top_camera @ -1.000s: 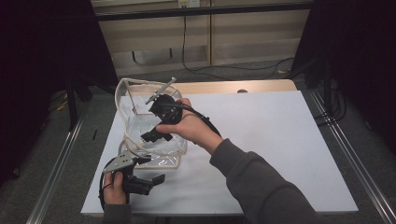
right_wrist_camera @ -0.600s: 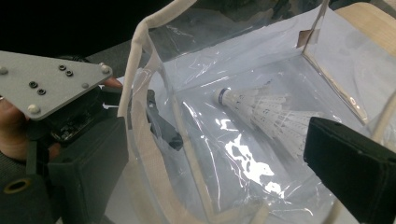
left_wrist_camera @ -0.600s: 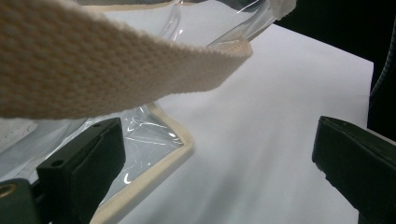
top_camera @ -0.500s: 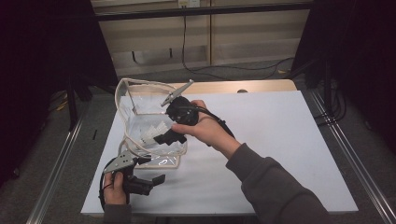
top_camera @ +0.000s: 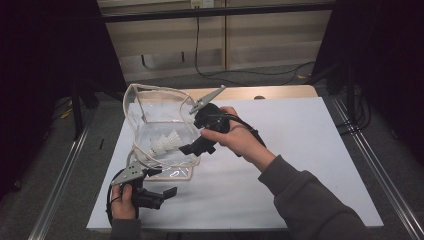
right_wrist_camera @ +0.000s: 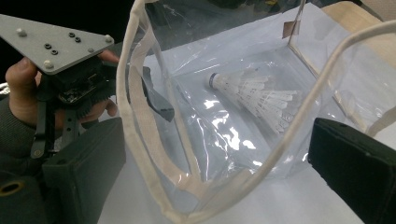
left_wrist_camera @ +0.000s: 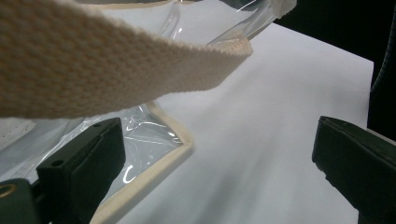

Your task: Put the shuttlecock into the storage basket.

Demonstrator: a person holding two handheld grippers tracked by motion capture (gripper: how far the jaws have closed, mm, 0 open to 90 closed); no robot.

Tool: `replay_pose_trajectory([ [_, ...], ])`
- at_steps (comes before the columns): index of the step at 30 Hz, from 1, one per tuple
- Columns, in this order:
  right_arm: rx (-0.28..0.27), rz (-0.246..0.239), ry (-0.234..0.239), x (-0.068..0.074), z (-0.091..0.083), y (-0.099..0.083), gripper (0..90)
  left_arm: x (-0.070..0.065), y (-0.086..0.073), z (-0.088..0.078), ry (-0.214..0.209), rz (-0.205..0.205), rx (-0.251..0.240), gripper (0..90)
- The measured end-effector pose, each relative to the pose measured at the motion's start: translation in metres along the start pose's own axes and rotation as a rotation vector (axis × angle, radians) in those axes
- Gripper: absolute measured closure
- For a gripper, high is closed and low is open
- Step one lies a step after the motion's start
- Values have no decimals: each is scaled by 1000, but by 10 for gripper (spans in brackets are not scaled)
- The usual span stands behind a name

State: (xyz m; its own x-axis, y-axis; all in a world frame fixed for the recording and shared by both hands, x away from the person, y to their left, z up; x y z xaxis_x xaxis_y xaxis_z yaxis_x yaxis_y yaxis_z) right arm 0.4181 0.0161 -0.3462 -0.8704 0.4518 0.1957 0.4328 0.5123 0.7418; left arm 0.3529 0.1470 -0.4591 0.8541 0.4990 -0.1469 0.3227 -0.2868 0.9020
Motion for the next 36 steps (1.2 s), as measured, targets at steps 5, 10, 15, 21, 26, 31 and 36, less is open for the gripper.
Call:
replay_pose_trajectory([
  [5,-2,-3,6,-2,-6,-8,40,-1,0,0,-3,1,0,28],
  [10,-5,-7,2,-5,-13,-15,40,0,-1,0,-1,3,3,28],
  [15,-11,-3,-3,-8,-19,-22,40,0,0,0,0,-1,1,28],
  [21,-21,2,-12,-15,-26,-31,43,0,0,0,-1,0,0,28],
  [26,-25,3,-20,-21,-30,-40,42,0,0,0,1,3,2,28],
  [31,-23,13,-20,-26,-33,-51,43,0,0,0,1,1,1,28],
  [36,-34,19,-29,-31,-36,-63,44,0,0,1,1,1,1,29],
])
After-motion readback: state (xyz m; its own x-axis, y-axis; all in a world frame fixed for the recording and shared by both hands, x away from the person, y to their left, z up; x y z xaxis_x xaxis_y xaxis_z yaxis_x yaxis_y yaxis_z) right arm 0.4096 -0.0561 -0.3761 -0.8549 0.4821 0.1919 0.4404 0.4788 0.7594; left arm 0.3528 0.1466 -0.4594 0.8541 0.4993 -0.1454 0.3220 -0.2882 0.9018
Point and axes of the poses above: each handheld gripper's, and its own axes: z roughly forward along the jaws, y roughly out of its top, x roughly to its left, the point moved 9 cm from there along z, roughly forward along the jaws, and after that the axes turned 4 degrees about z, right-handed, at the moved point
